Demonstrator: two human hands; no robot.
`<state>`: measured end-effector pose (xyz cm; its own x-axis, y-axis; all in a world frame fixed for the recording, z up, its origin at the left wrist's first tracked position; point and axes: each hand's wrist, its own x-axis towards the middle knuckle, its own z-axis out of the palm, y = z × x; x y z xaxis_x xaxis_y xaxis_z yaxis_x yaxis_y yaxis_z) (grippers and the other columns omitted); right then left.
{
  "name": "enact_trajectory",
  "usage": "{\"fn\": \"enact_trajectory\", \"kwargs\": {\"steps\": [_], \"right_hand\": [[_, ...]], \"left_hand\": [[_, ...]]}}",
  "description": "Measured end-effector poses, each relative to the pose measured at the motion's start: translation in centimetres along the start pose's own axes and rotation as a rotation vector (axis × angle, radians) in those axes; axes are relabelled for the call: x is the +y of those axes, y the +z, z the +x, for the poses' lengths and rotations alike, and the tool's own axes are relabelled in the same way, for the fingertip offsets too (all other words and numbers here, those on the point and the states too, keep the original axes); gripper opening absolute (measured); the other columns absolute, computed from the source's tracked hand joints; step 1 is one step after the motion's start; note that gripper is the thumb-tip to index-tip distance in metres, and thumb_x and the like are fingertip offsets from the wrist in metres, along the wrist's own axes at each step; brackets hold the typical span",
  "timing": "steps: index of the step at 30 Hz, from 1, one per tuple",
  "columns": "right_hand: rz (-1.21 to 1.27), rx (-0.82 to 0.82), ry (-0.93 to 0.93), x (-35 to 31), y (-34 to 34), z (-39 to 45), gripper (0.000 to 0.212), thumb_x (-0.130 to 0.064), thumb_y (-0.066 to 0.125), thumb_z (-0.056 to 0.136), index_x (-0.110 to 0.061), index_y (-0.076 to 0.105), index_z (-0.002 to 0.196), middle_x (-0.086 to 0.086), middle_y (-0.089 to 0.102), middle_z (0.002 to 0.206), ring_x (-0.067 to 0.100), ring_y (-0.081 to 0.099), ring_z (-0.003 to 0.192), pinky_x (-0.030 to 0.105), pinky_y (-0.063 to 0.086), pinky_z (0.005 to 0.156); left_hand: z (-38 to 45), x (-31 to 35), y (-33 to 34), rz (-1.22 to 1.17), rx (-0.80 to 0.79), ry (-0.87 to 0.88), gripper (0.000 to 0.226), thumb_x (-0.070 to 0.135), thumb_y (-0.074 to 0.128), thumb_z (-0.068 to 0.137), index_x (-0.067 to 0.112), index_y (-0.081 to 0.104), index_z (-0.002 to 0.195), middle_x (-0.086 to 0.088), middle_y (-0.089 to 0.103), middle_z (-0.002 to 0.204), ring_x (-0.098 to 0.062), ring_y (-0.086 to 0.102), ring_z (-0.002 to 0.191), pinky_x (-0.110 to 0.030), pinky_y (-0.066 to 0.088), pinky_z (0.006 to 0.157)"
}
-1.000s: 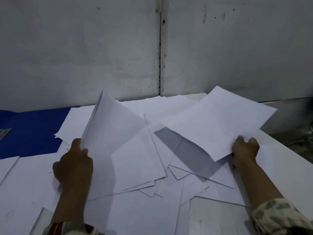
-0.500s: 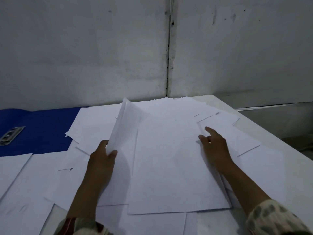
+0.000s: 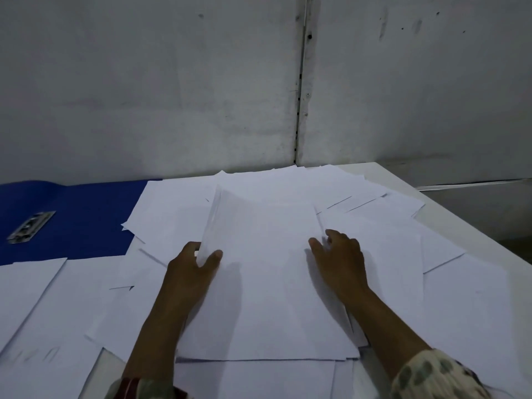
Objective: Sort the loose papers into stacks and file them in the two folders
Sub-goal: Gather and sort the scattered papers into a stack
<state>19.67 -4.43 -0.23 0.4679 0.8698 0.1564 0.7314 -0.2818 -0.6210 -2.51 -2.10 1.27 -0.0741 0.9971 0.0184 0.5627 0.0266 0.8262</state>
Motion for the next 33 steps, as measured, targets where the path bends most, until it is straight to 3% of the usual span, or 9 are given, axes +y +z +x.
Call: {"fn": "enact_trajectory", "kwargs": {"steps": [6, 9, 12, 15, 20, 26, 31, 33], "right_hand": [[0.195, -0.132, -0.055, -0.9, 0.3, -0.6, 0.048, -0.031, 0.049, 0.093, -0.017, 0.042, 0.138, 0.008, 0.056, 0.131, 0.023, 0.050, 0.122, 0.026, 0.036, 0.097], [0.252, -0.098, -0.017, -0.7, 0.0, 0.0, 0.046, -0.029, 0.053, 0.091, -0.016, 0.046, 0.135, 0.007, 0.059, 0.126, 0.023, 0.052, 0.117, 0.027, 0.037, 0.096], [0.115, -0.066, 0.050, -0.1, -0.2, 1.5, 0.046, -0.034, 0.051, 0.091, -0.016, 0.047, 0.133, 0.005, 0.056, 0.128, 0.025, 0.044, 0.124, 0.036, 0.032, 0.103], [-0.094, -0.123, 0.049, 0.2, -0.3, 3.0, 0.053, -0.041, 0.045, 0.092, -0.017, 0.039, 0.138, 0.005, 0.048, 0.139, 0.026, 0.036, 0.131, 0.038, 0.027, 0.105], [-0.119, -0.189, -0.017, -0.7, 1.1, 4.5, 0.060, -0.045, 0.047, 0.090, -0.022, 0.030, 0.142, 0.001, 0.040, 0.145, 0.025, 0.030, 0.136, 0.043, 0.019, 0.113], [-0.064, -0.256, 0.029, -2.6, 2.4, 6.4, 0.069, -0.050, 0.047, 0.089, -0.028, 0.018, 0.147, 0.003, 0.035, 0.148, 0.028, 0.023, 0.139, 0.046, 0.012, 0.116], [0.172, -0.232, 0.039, -3.5, 2.7, 7.1, 0.047, -0.044, 0.045, 0.091, -0.040, 0.039, 0.137, -0.006, 0.058, 0.127, 0.020, 0.041, 0.128, 0.042, 0.012, 0.116], [0.167, -0.255, 0.016, -3.9, 2.9, 7.1, 0.039, -0.043, 0.043, 0.093, -0.039, 0.048, 0.131, -0.007, 0.059, 0.127, 0.017, 0.043, 0.127, 0.042, 0.009, 0.115]], "left_hand": [[-0.1, 0.0, 0.3, 0.037, -0.001, -0.002, 0.034, 0.023, 0.058, 0.089, 0.005, 0.051, 0.117, -0.003, 0.052, 0.097, -0.022, 0.050, 0.088, -0.026, 0.036, 0.075], [-0.2, 0.0, 0.1, 0.067, 0.027, -0.008, 0.035, 0.018, 0.055, 0.091, 0.004, 0.047, 0.121, -0.005, 0.052, 0.100, -0.024, 0.051, 0.094, -0.030, 0.040, 0.079], [-0.1, -0.1, -0.7, 0.187, 0.129, -0.023, 0.035, 0.020, 0.051, 0.093, 0.004, 0.044, 0.124, -0.016, 0.058, 0.115, -0.034, 0.055, 0.103, -0.038, 0.044, 0.086], [0.0, -0.4, -1.6, 0.382, 0.215, -0.060, 0.036, 0.023, 0.046, 0.095, 0.007, 0.040, 0.126, -0.021, 0.059, 0.113, -0.039, 0.057, 0.100, -0.040, 0.044, 0.078], [0.1, -0.7, -1.6, 0.493, 0.209, -0.079, 0.031, 0.019, 0.042, 0.096, 0.008, 0.039, 0.124, -0.021, 0.060, 0.105, -0.028, 0.049, 0.079, -0.034, 0.038, 0.067], [0.2, -1.1, -1.6, 0.528, 0.203, -0.063, 0.034, 0.019, 0.040, 0.097, 0.011, 0.036, 0.130, -0.018, 0.060, 0.108, -0.031, 0.056, 0.088, -0.031, 0.037, 0.068], [0.3, -1.2, -1.4, 0.539, 0.190, -0.059, 0.036, 0.020, 0.040, 0.098, 0.013, 0.035, 0.132, -0.015, 0.060, 0.112, -0.030, 0.059, 0.096, -0.028, 0.036, 0.067], [0.3, -1.2, -1.4, 0.534, 0.189, -0.054, 0.036, 0.020, 0.039, 0.098, 0.014, 0.034, 0.133, -0.014, 0.060, 0.112, -0.027, 0.057, 0.090, -0.028, 0.036, 0.067]]}}
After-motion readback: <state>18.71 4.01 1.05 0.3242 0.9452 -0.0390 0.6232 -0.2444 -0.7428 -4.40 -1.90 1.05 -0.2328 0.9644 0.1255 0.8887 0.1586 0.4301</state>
